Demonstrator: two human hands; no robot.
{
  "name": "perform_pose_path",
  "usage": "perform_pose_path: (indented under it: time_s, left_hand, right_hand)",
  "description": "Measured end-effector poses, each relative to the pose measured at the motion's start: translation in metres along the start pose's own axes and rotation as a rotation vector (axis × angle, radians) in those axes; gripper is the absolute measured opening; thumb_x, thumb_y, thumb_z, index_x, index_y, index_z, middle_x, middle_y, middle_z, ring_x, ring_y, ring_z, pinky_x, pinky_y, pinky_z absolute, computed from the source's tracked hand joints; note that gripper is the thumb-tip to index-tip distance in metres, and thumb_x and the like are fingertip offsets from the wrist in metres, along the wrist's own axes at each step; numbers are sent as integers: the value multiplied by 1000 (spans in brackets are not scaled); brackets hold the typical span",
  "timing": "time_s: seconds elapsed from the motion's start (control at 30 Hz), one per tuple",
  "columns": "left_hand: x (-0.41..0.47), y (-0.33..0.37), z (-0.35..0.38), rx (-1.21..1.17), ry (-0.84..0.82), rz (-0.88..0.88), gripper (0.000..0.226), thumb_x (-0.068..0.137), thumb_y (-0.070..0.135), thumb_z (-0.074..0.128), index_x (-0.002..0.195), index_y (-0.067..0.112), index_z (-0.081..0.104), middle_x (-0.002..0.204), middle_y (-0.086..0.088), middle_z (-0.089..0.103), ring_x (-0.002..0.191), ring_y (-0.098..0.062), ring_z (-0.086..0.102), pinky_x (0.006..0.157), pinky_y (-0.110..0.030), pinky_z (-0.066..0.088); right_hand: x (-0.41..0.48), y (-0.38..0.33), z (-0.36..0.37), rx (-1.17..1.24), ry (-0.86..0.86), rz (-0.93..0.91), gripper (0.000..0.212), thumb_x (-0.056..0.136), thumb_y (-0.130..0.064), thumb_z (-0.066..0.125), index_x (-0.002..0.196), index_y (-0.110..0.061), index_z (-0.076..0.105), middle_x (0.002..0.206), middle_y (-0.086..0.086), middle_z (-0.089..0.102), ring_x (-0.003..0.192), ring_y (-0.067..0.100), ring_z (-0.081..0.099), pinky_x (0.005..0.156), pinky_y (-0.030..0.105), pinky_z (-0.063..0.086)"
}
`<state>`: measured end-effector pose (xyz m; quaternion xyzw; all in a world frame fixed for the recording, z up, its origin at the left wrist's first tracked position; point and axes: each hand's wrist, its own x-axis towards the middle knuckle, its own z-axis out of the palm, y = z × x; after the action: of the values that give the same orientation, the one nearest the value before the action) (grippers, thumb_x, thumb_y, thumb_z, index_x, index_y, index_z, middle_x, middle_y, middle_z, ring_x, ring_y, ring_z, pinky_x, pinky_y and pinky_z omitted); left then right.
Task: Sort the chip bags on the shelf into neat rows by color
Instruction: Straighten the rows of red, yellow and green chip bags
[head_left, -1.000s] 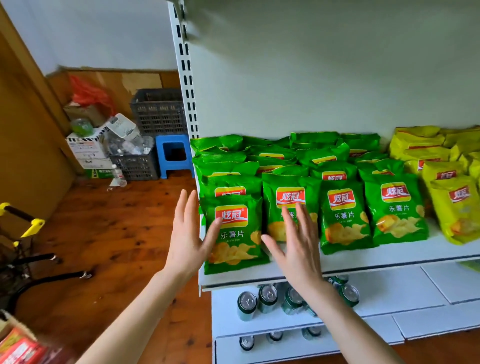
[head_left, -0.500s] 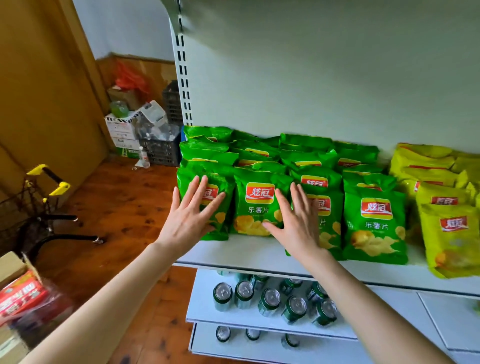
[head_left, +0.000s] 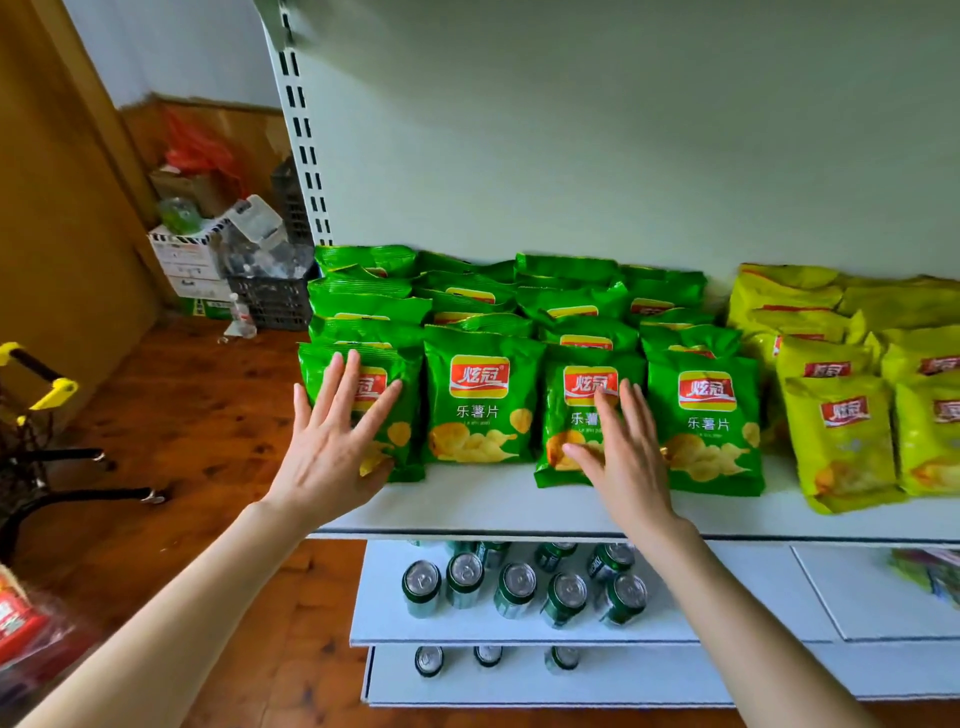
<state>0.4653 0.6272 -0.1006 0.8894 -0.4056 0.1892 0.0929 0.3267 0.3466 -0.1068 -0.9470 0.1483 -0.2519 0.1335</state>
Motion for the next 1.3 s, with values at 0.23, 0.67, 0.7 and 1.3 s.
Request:
perform_pose_path:
  time_s: [0.23, 0.67, 0.7, 1.3]
  left_hand:
    - [-1, 0, 0, -20, 35, 13, 108, 51, 25, 91, 141, 17, 32, 147, -27, 20, 136, -45, 12, 90, -74, 19]
    - [-4, 13, -7, -31, -30, -85, 80, 69, 46, 41, 143, 17, 31, 150, -28, 19, 140, -41, 8, 89, -79, 19]
    - [-4, 16, -7, -18, -11, -87, 80, 69, 46, 41, 143, 16, 31, 150, -28, 19, 140, -41, 8, 89, -79, 19]
    - [74, 175, 52, 14, 64, 74, 95, 50, 39, 91, 129, 21, 43, 136, -30, 46, 124, -48, 44, 88, -66, 38]
  right_hand:
    - [13, 7, 10, -40, 52, -72, 67, 81, -41, 51, 133, -3, 36, 137, 31, 38, 132, 34, 25, 101, 54, 24]
    - [12, 21, -7, 44, 25, -118, 72, 80, -48, 53, 135, -4, 38, 141, 28, 36, 133, 34, 27, 103, 51, 21]
    - [10, 26, -13, 41, 38, -115, 70, 79, -44, 57, 133, -2, 42, 140, 28, 38, 132, 36, 31, 103, 51, 22]
    - [6, 134, -41, -62, 67, -94, 100, 51, -29, 86, 135, -7, 35, 136, 33, 38, 130, 41, 28, 98, 54, 27]
